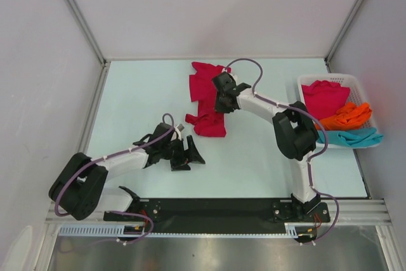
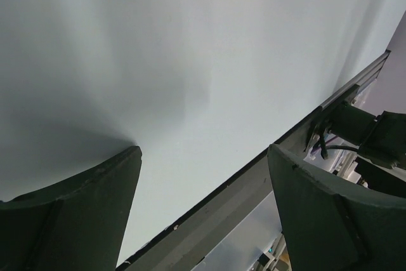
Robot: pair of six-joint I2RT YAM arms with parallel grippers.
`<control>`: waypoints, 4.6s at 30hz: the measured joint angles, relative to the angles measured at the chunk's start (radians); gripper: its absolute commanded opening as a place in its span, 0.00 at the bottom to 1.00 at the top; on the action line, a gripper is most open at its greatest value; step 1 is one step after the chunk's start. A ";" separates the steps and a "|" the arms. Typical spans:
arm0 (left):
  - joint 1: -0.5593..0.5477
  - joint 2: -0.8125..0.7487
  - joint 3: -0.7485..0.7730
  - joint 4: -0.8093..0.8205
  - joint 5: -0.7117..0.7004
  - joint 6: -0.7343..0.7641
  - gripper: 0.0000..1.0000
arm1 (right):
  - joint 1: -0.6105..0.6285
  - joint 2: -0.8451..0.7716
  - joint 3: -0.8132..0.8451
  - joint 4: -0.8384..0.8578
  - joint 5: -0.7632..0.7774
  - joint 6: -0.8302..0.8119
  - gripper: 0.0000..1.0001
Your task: Fold and stack the t-shirts
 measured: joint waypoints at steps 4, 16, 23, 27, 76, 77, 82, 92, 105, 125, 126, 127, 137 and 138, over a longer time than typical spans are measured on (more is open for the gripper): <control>0.000 -0.014 -0.011 -0.003 -0.002 0.005 0.88 | -0.003 0.025 0.016 -0.010 0.011 -0.022 0.25; 0.000 -0.023 -0.018 -0.003 -0.002 0.008 0.88 | -0.079 0.058 0.259 -0.072 0.073 -0.109 0.29; 0.000 -0.023 -0.018 -0.003 -0.002 0.009 0.88 | -0.089 0.077 0.294 -0.106 0.058 -0.127 0.29; 0.000 -0.019 -0.017 -0.001 0.001 0.014 0.88 | -0.064 0.036 0.213 -0.095 0.042 -0.127 0.29; 0.034 0.002 -0.008 -0.008 0.035 0.058 0.87 | 0.066 0.044 0.049 -0.026 0.019 -0.118 0.23; 0.037 0.002 -0.008 -0.009 0.037 0.060 0.87 | 0.062 0.044 0.057 -0.029 0.019 -0.120 0.23; 0.049 0.002 -0.008 -0.010 0.041 0.067 0.87 | 0.058 0.040 0.075 -0.032 0.021 -0.123 0.23; 0.056 0.002 -0.010 -0.010 0.047 0.069 0.88 | 0.058 0.058 0.151 -0.069 0.035 -0.128 0.22; 0.090 -0.028 -0.021 -0.035 0.044 0.097 0.88 | 0.037 0.241 0.499 -0.127 0.043 -0.155 0.21; 0.113 -0.022 -0.026 -0.031 0.063 0.105 0.87 | 0.086 -0.188 0.050 -0.098 0.156 -0.182 0.21; 0.113 -0.019 -0.024 -0.032 0.064 0.105 0.87 | 0.088 -0.198 0.036 -0.090 0.156 -0.179 0.21; 0.114 -0.016 -0.022 -0.031 0.068 0.105 0.88 | 0.089 -0.201 0.024 -0.084 0.155 -0.175 0.21; 0.114 -0.013 -0.021 -0.031 0.070 0.105 0.87 | 0.100 -0.092 -0.001 -0.067 0.123 -0.153 0.21; 0.114 -0.013 -0.021 -0.031 0.070 0.105 0.87 | 0.100 -0.072 0.016 -0.069 0.121 -0.153 0.21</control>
